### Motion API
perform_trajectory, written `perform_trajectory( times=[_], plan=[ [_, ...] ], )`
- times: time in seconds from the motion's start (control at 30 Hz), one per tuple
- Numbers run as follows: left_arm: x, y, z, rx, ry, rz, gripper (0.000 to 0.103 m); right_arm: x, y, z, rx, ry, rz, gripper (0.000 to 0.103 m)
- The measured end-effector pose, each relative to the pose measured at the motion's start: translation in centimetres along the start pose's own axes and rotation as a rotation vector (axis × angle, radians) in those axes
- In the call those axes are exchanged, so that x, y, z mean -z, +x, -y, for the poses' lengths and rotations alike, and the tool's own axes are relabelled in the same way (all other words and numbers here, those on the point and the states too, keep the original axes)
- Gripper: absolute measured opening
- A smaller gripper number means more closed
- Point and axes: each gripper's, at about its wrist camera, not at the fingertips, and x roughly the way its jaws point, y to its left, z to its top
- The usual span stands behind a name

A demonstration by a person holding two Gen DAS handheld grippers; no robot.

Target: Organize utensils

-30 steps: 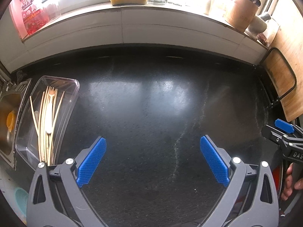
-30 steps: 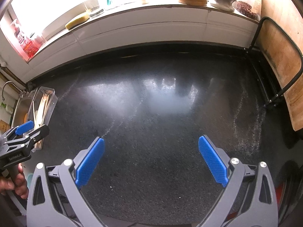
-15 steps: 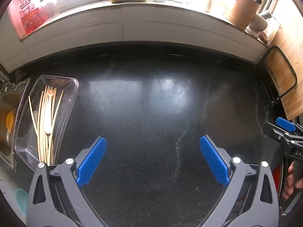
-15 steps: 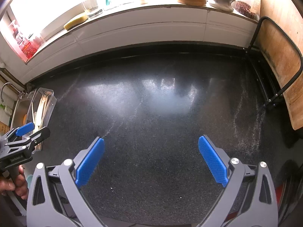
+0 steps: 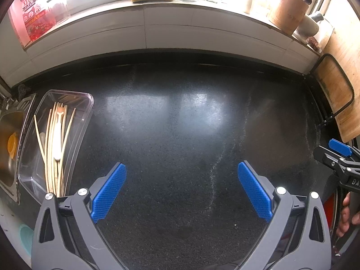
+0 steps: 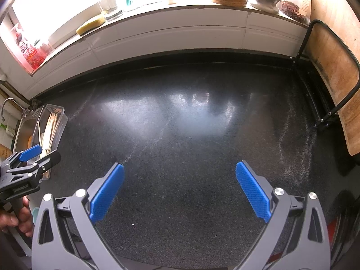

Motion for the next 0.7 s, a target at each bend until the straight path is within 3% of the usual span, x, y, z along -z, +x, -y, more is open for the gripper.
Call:
perform_trajectory(
  times=[0.7],
  plan=[
    [-0.12,0.24,-0.04,0.004,0.006,-0.008,0.097,-0.02,0.46,0.06,-0.006,-0.003,-0.007,0.096]
  ],
)
